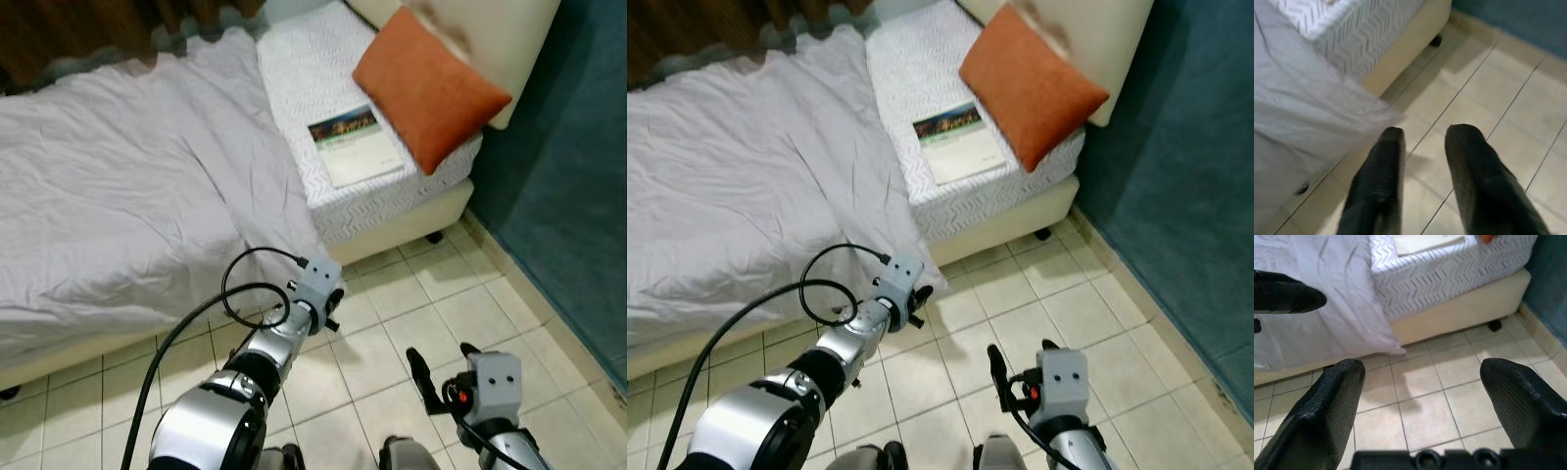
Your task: Clean up the room
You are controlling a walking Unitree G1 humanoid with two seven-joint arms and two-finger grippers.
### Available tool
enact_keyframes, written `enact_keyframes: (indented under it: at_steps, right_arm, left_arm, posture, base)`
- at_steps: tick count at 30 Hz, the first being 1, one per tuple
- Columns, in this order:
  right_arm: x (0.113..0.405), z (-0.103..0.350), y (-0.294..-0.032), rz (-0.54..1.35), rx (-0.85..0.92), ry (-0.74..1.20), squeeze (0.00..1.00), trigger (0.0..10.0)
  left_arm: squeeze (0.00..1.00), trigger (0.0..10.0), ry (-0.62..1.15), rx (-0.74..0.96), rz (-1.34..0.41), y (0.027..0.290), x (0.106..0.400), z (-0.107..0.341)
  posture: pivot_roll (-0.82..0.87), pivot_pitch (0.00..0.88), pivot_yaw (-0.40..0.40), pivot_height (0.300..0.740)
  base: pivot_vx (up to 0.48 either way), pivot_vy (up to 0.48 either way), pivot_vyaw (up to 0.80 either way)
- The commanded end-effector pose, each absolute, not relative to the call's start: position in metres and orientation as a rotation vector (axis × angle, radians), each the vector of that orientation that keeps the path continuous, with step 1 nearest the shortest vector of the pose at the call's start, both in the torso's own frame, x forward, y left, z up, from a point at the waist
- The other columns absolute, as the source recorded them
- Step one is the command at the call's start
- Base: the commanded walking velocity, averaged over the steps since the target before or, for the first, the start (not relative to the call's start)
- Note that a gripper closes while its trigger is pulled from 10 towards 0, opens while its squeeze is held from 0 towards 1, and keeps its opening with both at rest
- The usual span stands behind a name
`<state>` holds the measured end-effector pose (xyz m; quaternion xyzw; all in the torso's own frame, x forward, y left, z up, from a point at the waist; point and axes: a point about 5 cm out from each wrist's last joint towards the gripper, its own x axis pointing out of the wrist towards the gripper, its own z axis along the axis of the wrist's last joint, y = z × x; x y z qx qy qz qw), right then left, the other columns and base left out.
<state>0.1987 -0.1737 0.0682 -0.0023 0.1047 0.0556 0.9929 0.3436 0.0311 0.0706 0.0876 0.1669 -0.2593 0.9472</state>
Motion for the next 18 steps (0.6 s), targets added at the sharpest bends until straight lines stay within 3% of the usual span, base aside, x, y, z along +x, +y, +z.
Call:
enact_keyframes:
  at_steps: [1, 7, 9, 12, 14, 15, 18]
  right_arm:
    - [0.2, 0.063, -0.17, 0.124, 0.005, 0.227, 0.0, 10.0]
    - [0.219, 0.067, -0.179, 0.098, -0.005, 0.176, 0.0, 10.0]
    - [0.222, 0.067, -0.181, 0.094, -0.003, 0.173, 0.0, 10.0]
    - [0.241, 0.07, -0.19, 0.053, 0.028, 0.133, 0.0, 10.0]
    - [0.247, 0.072, -0.193, 0.04, 0.038, 0.124, 0.0, 10.0]
    - [0.252, 0.072, -0.194, 0.03, 0.042, 0.118, 0.0, 10.0]
    - [0.264, 0.074, -0.192, 0.044, 0.047, 0.097, 0.0, 10.0]
  left_arm:
    - [1.0, 10.0, 0.313, 0.004, -0.678, -0.038, 0.314, 0.075]
    - [1.0, 10.0, 0.166, -0.072, -0.501, 0.052, 0.332, 0.069]
    - [1.0, 10.0, 0.159, -0.078, -0.477, 0.06, 0.332, 0.069]
    - [1.0, 10.0, 0.064, -0.021, -0.302, 0.118, 0.327, 0.075]
    - [1.0, 10.0, 0.04, -0.006, -0.249, 0.134, 0.323, 0.078]
    - [0.0, 10.0, 0.021, 0.025, -0.21, 0.144, 0.32, 0.081]
    - [0.0, 10.0, -0.033, 0.05, -0.134, 0.16, 0.312, 0.091]
  posture:
    - [-0.23, 0.21, 0.116, 0.74]
    - [-0.15, 0.135, 0.099, 0.74]
    - [-0.13, 0.125, 0.095, 0.74]
    - [-0.03, 0.05, 0.061, 0.74]
    - [-0.01, 0.041, 0.055, 0.74]
    - [0.01, 0.027, 0.043, 0.74]
    - [0.05, 0.007, 0.024, 0.74]
  base:
    - [0.0, 0.0, 0.0]
    - [0.0, 0.0, 0.0]
    - [0.0, 0.0, 0.0]
    - [0.0, 0.0, 0.0]
    - [0.0, 0.0, 0.0]
    - [0.0, 0.0, 0.0]
    - [0.092, 0.0, 0.0]
